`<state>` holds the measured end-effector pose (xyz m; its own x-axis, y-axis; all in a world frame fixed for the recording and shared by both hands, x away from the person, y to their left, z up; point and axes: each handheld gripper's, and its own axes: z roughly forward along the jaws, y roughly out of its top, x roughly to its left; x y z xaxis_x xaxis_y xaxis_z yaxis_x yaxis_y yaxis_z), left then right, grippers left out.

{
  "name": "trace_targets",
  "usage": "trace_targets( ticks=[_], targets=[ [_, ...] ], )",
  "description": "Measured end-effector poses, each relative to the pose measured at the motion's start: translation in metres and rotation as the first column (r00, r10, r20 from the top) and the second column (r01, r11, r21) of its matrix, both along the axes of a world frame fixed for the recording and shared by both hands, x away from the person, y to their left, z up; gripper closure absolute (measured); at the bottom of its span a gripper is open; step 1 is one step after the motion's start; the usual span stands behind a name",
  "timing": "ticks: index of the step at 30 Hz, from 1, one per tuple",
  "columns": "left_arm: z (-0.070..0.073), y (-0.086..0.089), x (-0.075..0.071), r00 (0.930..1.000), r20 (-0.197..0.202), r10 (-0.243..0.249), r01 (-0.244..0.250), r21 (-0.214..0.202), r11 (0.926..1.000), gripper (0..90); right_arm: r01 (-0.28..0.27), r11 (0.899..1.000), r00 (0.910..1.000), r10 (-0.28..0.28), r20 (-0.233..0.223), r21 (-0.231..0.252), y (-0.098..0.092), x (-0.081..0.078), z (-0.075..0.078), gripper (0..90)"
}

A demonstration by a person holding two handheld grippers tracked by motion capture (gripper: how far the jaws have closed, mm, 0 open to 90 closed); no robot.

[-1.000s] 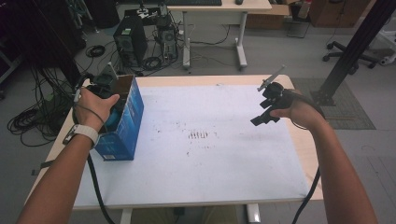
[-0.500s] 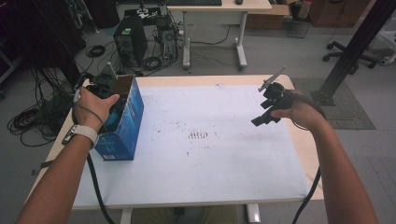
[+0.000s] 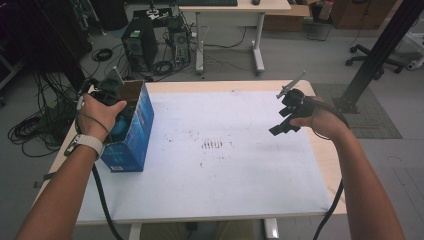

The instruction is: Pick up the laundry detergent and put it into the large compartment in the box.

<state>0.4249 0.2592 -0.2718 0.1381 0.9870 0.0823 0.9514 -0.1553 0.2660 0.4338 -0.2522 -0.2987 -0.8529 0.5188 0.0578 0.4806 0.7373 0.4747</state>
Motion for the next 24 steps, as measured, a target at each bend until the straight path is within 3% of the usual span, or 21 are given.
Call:
trace_targets(
  ticks=[15, 24],
  targets=[
    [0.0047, 0.002, -0.0021, 0.9997, 0.004, -0.023, 0.023, -0.026, 0.9994, 18.5, 0.002, 1.0, 1.0, -0.002, 0.003, 0.002, -0.0008, -0.0023, 0.0016, 9.6],
    [0.0085, -0.0005, -0.0038, 0.9993, 0.02, -0.032, 0.032, -0.015, 0.9994, 17.1, -0.001, 1.0, 1.0, 0.001, 0.005, 0.004, 0.0001, -0.0036, 0.0022, 9.6]
  ],
)
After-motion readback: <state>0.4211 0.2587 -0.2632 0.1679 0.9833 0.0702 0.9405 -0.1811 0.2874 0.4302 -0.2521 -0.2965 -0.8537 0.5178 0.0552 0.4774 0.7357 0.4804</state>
